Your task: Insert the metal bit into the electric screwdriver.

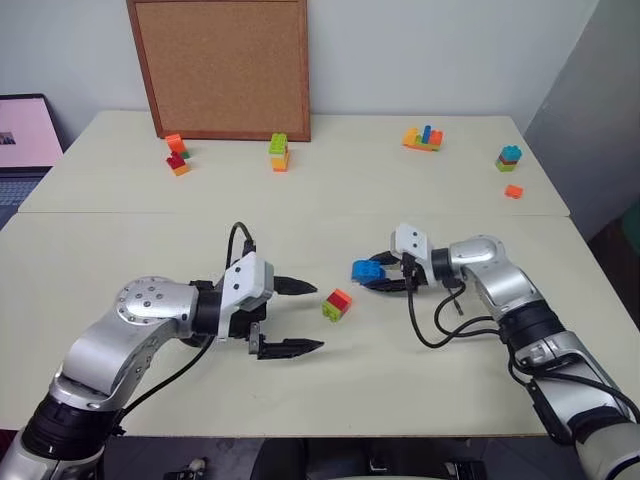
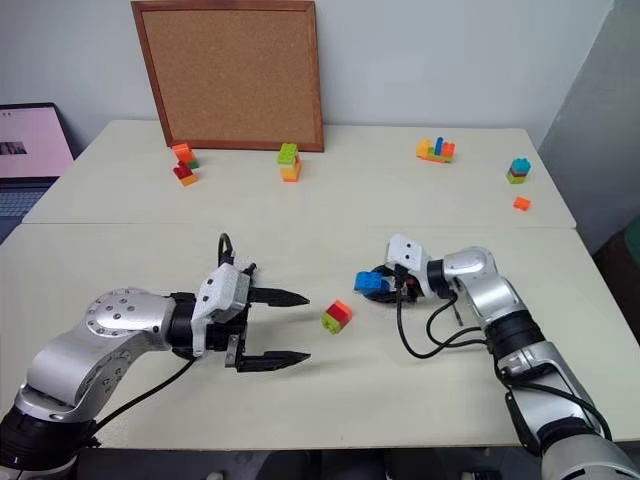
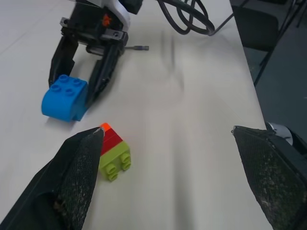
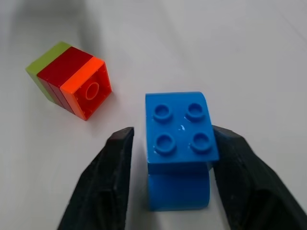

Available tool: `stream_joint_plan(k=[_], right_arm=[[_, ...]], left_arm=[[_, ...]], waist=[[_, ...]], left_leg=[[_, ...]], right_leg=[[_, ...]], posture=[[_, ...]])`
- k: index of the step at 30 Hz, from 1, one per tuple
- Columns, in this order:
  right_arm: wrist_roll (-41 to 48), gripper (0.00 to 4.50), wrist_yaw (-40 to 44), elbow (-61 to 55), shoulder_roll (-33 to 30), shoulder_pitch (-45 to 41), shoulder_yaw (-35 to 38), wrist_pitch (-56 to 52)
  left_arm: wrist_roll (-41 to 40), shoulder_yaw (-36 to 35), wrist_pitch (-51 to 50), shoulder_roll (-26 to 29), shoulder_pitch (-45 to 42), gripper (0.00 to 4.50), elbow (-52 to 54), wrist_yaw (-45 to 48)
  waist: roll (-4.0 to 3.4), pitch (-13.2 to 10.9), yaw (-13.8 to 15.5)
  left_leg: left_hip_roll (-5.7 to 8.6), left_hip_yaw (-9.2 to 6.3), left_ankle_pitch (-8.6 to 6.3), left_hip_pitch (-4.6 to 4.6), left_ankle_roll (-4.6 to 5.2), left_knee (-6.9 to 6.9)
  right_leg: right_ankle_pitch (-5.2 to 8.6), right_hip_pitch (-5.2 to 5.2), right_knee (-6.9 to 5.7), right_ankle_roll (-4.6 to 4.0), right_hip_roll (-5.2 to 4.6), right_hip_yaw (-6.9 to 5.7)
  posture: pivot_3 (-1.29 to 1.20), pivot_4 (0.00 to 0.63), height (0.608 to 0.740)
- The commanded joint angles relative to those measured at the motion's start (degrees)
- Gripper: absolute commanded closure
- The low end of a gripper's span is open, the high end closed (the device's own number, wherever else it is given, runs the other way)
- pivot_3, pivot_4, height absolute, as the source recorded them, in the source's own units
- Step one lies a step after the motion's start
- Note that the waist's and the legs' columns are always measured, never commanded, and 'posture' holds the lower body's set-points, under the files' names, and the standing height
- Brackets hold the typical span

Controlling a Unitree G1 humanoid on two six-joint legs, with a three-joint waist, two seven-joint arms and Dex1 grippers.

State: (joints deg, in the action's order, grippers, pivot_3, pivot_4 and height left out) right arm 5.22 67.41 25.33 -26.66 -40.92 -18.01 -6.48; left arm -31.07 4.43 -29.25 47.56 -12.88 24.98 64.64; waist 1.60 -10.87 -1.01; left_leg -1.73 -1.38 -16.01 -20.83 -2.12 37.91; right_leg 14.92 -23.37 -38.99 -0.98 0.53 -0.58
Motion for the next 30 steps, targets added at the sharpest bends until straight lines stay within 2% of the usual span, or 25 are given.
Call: stream_joint_plan(k=[1,7,10,12,16,21,26,30], right_arm=[[0.99,2.98,-0.78,-5.38,-1.30,1.71,2.74,-0.01],[2.67,3.00,-4.19,-15.24,-3.38,7.03,6.45,-3.43],[4.92,3.00,-8.75,-26.08,-7.51,13.57,14.41,-8.77],[5.83,3.00,-14.17,-32.77,-10.46,20.12,24.06,-13.49],[5.94,3.00,-23.00,-39.41,-12.26,29.48,36.41,-19.46],[4.87,3.00,-34.66,-36.92,-9.50,33.80,45.10,-24.28],[2.40,3.00,-43.48,-25.75,-7.70,31.24,45.68,-23.47],[4.14,3.00,-45.80,-22.70,-7.10,29.37,46.28,-24.82]], left_arm=[[0.61,-0.35,1.54,-0.99,-1.93,0.00,-0.64,-0.31],[0.00,0.14,0.72,-2.62,-3.71,0.00,-2.01,-0.21],[-1.26,1.21,-0.40,-5.66,-5.89,0.00,-1.35,-1.57],[-1.15,2.99,-0.13,-8.75,-8.09,0.00,-1.22,-2.33],[-0.78,5.79,-0.47,-13.96,-11.50,0.00,-1.79,-4.01],[2.48,10.69,2.20,-19.03,-15.17,0.00,-5.39,-3.66],[7.74,15.24,8.37,-22.64,-18.26,0.00,-10.81,-2.08],[8.97,15.81,9.97,-23.82,-18.61,0.00,-12.29,-1.82]], waist=[[0.00,0.00,0.03],[0.00,0.00,0.17],[-0.02,-0.02,0.43],[-0.08,-0.03,1.54],[-0.06,-0.02,2.02],[-0.05,-0.01,0.57],[-0.16,0.06,0.10],[-0.34,0.10,-0.73]], left_leg=[[0.00,0.00,0.00,0.00,0.00,0.00],[0.02,0.01,0.00,-0.02,0.00,0.00],[0.01,0.00,0.00,-0.04,0.00,0.00],[0.02,-0.03,0.00,-0.09,0.00,0.01],[0.08,0.07,0.00,-0.19,-0.01,0.05],[0.14,0.15,0.00,-0.11,-0.01,0.02],[0.05,0.07,0.00,0.01,-0.01,-0.05],[0.05,0.10,0.01,-0.02,0.00,-0.06]], right_leg=[[0.00,0.00,0.00,0.00,0.00,0.00],[0.00,0.00,0.02,0.01,0.00,0.01],[0.01,-0.01,0.02,0.01,0.00,0.01],[0.01,-0.02,0.03,0.02,-0.02,-0.02],[0.02,-0.01,0.09,0.11,-0.13,0.10],[-0.01,0.07,0.07,0.16,-0.17,0.27],[-0.05,0.13,-0.03,0.06,0.18,0.15],[-0.05,0.10,-0.04,0.05,0.29,0.20]], posture=[[0.00,0.150,0.740],[0.00,0.150,0.740],[0.00,0.150,0.740],[0.00,0.150,0.740],[0.00,0.150,0.740],[0.00,0.150,0.740],[0.00,0.150,0.740],[0.00,0.150,0.740]])
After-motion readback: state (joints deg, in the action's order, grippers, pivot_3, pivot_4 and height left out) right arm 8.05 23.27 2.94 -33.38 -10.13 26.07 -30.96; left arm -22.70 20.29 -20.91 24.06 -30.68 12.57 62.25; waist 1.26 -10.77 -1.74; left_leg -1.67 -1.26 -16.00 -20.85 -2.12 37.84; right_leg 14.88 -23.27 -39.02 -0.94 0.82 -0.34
